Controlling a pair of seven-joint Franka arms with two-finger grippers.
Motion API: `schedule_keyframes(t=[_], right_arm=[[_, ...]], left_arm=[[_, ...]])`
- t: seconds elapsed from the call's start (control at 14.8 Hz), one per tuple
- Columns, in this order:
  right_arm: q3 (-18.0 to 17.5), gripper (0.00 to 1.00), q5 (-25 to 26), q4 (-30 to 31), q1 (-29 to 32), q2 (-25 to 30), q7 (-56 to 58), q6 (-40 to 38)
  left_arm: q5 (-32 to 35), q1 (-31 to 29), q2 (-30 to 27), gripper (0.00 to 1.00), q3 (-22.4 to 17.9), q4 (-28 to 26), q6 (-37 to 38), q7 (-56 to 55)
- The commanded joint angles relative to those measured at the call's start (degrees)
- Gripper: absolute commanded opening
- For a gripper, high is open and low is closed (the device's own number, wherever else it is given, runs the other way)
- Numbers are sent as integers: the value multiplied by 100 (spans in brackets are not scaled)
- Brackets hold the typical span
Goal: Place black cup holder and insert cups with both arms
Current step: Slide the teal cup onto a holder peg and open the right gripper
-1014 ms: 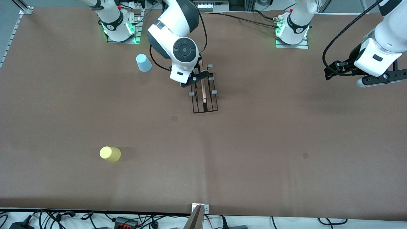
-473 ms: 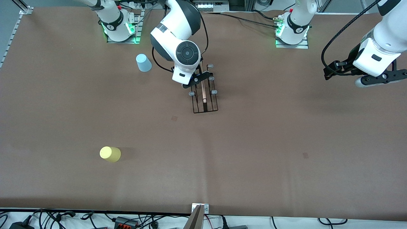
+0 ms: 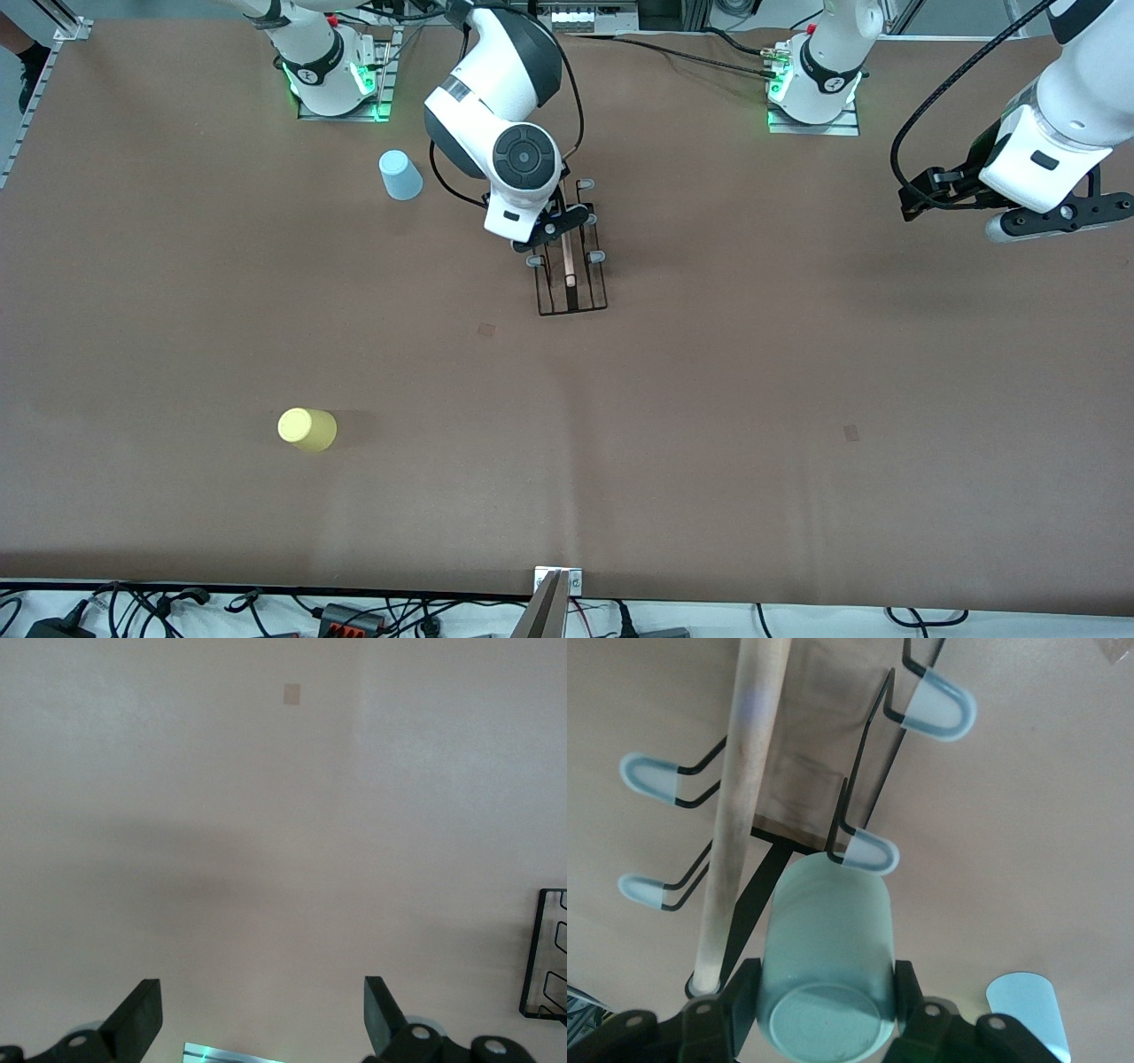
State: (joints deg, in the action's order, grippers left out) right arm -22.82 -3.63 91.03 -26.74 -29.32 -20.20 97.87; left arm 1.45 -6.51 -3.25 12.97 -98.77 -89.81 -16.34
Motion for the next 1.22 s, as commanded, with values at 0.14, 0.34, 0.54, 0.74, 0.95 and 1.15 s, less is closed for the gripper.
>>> schedule_keyframes(t=[0.14, 0.34, 0.54, 0.74, 0.95, 1.15], right_arm=[[23, 25, -42, 20, -94, -65, -63, 65], [23, 25, -24, 20, -103, -127, -54, 66], [23, 29, -24, 29, -94, -162, -54, 57], [23, 100, -24, -33, -68, -162, -71, 66], [41, 100, -51, -129, -33, 57, -133, -83], [67, 100, -42, -611, 63, 181, -177, -521]], left_arm=[[-101, 351, 35, 100, -311, 226, 218, 132], [-101, 458, 35, 100, -435, 226, 209, 140], [-101, 431, 52, 100, -435, 217, 183, 140], [-119, 405, 78, 100, -427, 226, 165, 140], [-268, 370, 96, 100, -435, 226, 87, 140], [-268, 370, 96, 100, -435, 217, 77, 140]])
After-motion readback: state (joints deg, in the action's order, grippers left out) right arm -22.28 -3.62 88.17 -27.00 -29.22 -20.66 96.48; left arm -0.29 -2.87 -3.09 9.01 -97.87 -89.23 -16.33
